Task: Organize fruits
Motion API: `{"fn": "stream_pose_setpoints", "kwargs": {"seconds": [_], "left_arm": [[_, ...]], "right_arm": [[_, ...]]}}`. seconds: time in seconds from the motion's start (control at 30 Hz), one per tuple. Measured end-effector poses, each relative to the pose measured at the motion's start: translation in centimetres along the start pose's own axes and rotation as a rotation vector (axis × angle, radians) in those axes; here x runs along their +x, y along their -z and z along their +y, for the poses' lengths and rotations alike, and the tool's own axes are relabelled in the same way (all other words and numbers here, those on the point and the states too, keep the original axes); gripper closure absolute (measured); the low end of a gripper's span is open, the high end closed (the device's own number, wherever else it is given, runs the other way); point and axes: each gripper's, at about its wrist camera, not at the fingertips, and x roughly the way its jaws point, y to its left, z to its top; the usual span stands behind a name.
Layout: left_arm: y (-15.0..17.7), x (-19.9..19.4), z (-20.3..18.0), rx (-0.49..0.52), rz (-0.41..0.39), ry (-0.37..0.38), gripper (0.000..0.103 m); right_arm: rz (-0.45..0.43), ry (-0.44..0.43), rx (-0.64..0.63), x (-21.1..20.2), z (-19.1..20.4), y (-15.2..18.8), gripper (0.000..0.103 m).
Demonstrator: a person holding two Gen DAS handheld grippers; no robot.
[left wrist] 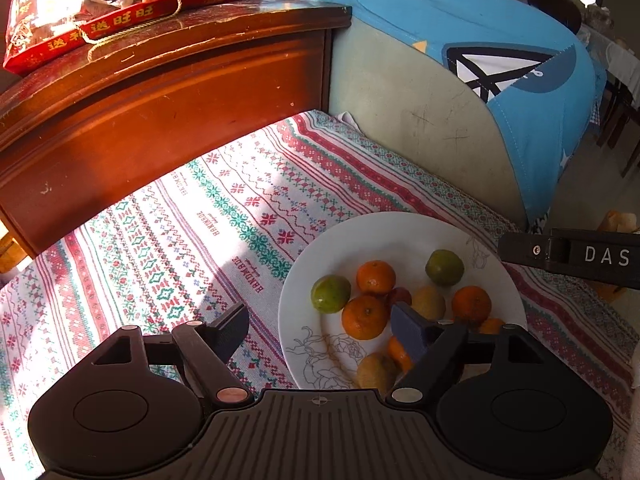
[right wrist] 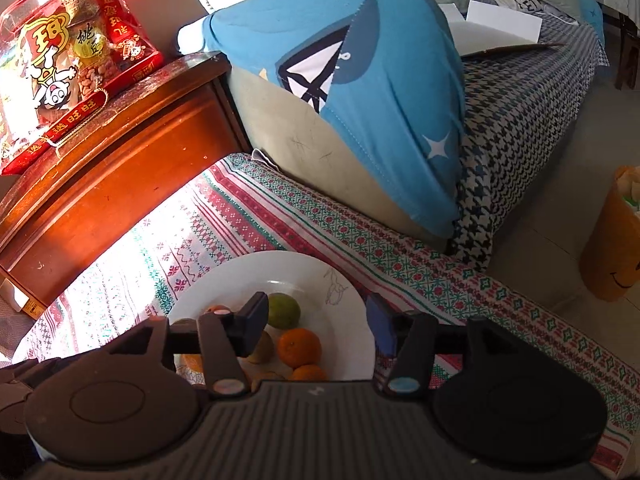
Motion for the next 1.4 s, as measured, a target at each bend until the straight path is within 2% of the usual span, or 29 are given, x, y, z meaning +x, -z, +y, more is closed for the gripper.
{"fn": "stream_pose_setpoints", "kwargs": {"seconds": [0.17,0.33,0.4,0.63,0.83,1.0,1.4], "left_arm": [[0.2,-1.0,0.3,-0.013,0.019,-0.009,0.023],[0.5,-2.0,0.7,-0.039,0.030,-0.008,0.021],[0.7,-2.3,0.8,-0.040,0.035,-0.026,0.017],[1.5,-2.9,1.0,-0.049,0.070,-0.075,0.017],[1.6,-2.9,0.8,-0.051,0.091,-0.095,0.017],[1.6,-2.4,1.0,-0.060,0.108,-0.106,0.017],[1.7,-1.5,1.5,-0.066,0.144,-0.149,0.017]], "right_arm": [[0.038,0.036,0.028,-1.3,-0.1,1.0,0.042],[0.049,0.080,0.019,-2.6,0.1,2.4,0.033],[0.063,0.085,0.032,-2.9,0.1,3.0,0.032],[0.113,0.089,0.026,-2.7,0.3,4.2,0.031],[0.120,0.082,-0.018,-2.6,1.4,4.2,0.028],[0.113,0.114,-0.072,-2.5,2.1,4.4,0.028],[0.147,0.127,-0.071,-1.4,2.4,4.4,0.022]]}}
